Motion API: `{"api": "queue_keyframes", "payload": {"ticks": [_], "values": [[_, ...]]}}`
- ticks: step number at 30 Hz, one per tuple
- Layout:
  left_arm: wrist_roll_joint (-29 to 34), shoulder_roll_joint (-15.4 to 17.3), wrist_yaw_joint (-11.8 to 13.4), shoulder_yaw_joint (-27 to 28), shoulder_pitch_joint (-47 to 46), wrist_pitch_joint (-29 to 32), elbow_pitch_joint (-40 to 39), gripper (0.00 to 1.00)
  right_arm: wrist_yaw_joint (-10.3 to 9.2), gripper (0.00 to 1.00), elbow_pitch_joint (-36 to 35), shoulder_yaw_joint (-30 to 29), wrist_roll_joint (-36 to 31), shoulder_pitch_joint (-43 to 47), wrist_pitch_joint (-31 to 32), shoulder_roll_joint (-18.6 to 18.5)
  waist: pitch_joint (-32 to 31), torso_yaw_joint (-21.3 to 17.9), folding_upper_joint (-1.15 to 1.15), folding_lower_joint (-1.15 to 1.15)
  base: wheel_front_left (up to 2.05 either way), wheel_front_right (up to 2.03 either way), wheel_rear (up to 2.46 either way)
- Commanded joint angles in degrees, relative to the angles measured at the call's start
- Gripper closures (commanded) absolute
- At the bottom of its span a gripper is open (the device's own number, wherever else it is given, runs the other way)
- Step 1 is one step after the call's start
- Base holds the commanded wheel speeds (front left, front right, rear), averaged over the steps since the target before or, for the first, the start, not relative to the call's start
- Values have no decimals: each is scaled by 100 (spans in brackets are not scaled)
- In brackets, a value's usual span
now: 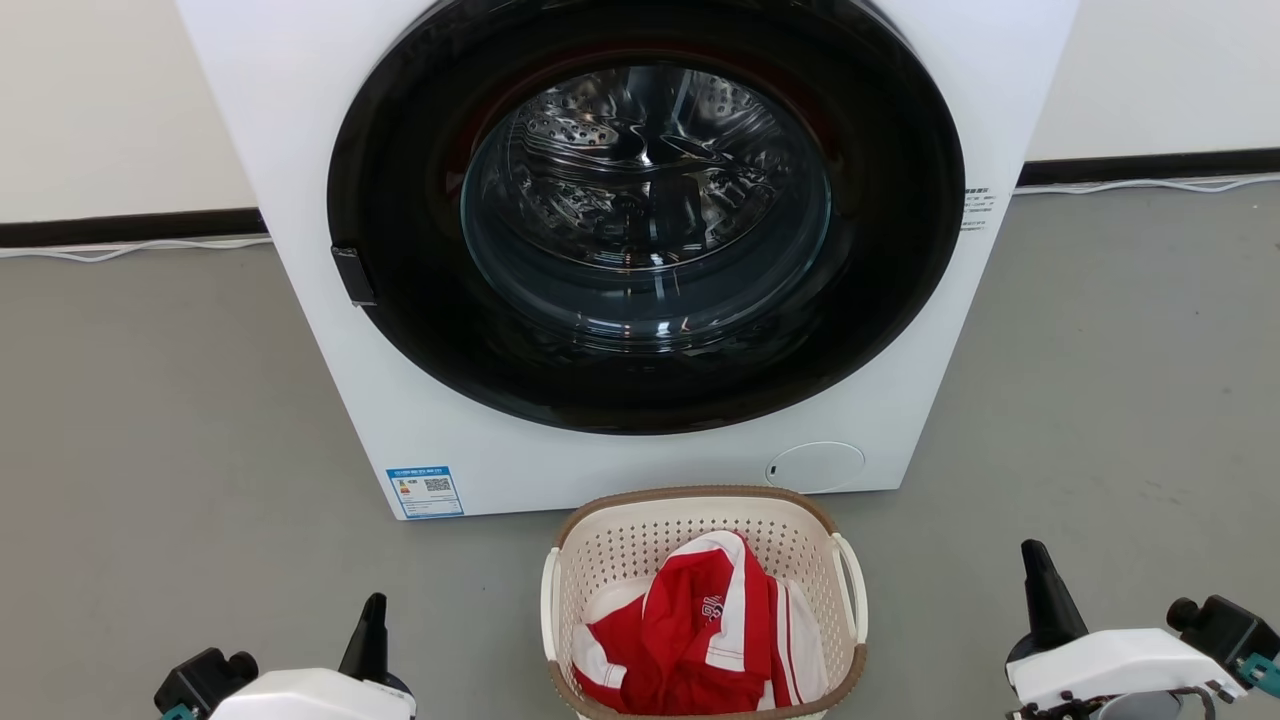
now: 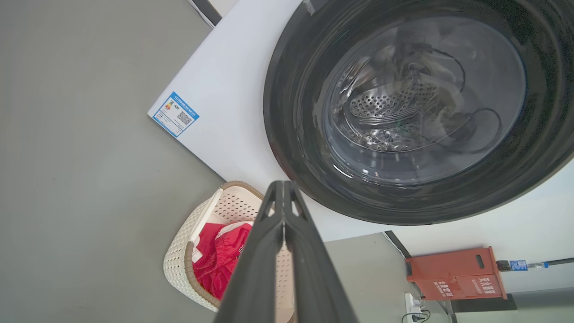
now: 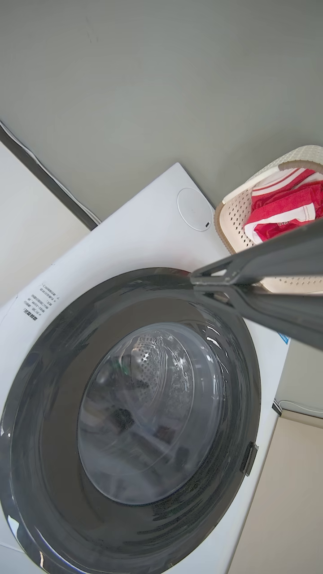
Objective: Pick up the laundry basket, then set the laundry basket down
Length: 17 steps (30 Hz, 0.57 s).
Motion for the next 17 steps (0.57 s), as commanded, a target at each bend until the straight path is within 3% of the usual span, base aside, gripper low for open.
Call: {"api": "queue_keyframes", "payload": {"ticks": [1,17], "values": [[-145,51,-82,136,-275,36,-195,100,22,100,-221,48,191,-204,49,-22,2,0,0,0,0,0,0],[-1001,64,-208,261,-299,289,-396,100,27,100,-419,7,1297,-207,298,-23,34,0,0,0,0,0,0]]}}
